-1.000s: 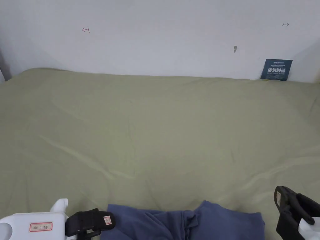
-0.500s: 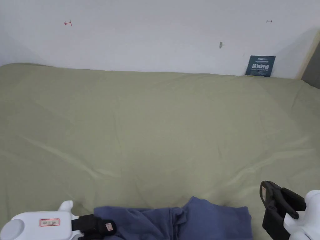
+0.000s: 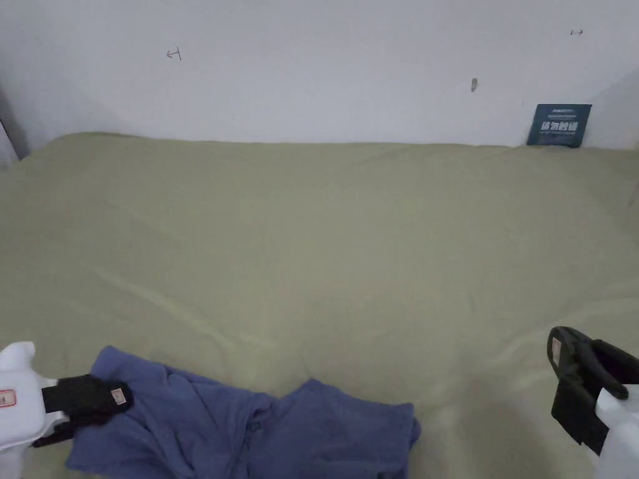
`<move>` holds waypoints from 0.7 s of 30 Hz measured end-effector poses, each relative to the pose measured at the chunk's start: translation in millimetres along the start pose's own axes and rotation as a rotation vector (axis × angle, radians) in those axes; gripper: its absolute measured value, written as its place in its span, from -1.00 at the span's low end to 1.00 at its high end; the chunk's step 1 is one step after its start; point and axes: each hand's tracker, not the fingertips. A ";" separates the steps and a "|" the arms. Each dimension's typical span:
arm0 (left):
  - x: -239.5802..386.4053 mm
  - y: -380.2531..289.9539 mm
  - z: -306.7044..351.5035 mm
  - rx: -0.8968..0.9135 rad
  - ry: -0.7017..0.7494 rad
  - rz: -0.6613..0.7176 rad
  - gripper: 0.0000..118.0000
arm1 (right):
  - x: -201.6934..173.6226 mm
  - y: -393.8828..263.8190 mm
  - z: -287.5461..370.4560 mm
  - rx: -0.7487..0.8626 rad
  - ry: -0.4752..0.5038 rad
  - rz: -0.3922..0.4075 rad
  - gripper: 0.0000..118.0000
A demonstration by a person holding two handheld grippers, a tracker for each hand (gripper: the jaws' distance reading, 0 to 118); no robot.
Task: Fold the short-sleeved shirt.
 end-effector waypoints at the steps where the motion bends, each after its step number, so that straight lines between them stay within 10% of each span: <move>1: 10.9 0.7 3.1 0.000 0.047 -0.032 -0.85 | 0.4 0.5 0.6 0.003 0.002 0.000 -0.94; 21: 247.5 -123.9 -128.6 -0.205 0.268 -0.647 -0.85 | 44.9 -15.8 28.1 -0.012 -0.069 -0.073 -0.94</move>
